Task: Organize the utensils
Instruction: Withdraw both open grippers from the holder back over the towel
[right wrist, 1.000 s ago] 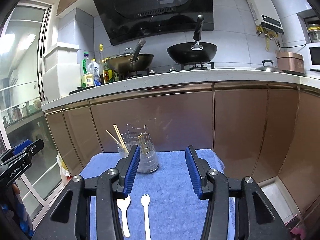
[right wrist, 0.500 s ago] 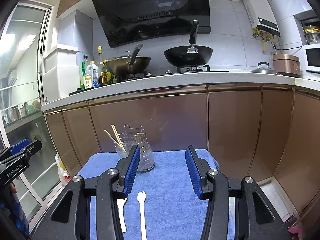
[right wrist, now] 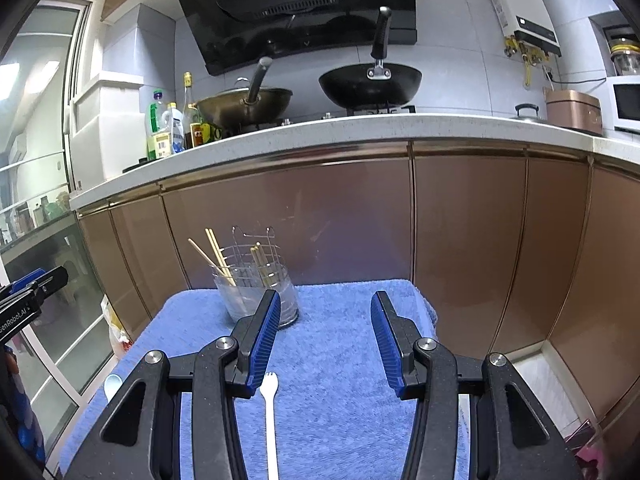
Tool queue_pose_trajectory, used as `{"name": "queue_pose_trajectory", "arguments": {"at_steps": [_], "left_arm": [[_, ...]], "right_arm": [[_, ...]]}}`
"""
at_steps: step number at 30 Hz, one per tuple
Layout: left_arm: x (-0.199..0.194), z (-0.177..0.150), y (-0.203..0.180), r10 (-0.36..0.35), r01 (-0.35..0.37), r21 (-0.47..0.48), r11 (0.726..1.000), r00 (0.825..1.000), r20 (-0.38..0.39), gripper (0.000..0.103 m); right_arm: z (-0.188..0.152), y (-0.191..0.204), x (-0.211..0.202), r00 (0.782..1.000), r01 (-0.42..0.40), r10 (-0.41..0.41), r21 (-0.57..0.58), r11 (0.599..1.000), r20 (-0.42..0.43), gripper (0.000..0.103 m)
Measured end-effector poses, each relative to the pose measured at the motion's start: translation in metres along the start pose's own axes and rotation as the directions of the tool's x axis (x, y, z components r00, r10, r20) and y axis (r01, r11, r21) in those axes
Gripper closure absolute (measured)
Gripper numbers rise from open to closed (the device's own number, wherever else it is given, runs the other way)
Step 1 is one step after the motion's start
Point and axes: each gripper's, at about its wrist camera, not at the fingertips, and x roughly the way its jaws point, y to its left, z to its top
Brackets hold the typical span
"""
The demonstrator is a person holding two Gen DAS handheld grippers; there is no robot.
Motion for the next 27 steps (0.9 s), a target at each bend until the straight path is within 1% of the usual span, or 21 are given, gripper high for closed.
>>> {"name": "queue_pose_trajectory", "arguments": {"at_steps": [4,8,14,22,27], "left_arm": [[0.013,-0.004,-0.003,0.003,-0.003,0.014,1.000,0.999,-0.033,0.052],[0.023,-0.006,-0.001,0.003,-0.003,0.007,1.000,0.999,-0.054,0.052],[0.028,-0.009,0.004,0.008,-0.009,-0.005,1.000,0.998,-0.062,0.052],[0.020,-0.009,0.009,0.018,-0.019,-0.011,1.000,0.998,-0.058,0.052],[0.011,-0.009,0.010,0.013,-0.014,-0.009,1.000,0.998,-0.056,0.052]], "right_arm": [[-0.002,-0.001,0.010,1.000,0.001,-0.001,0.000,1.000,-0.012,0.056],[-0.007,0.001,0.016,1.000,0.002,-0.002,-0.006,1.000,-0.026,0.056],[-0.009,0.003,0.021,0.999,0.010,-0.010,-0.007,1.000,-0.032,0.056],[-0.008,0.010,0.020,0.999,-0.003,0.003,-0.015,1.000,-0.033,0.056],[-0.006,0.015,0.011,1.000,-0.020,0.019,-0.037,0.999,-0.024,0.056]]}}
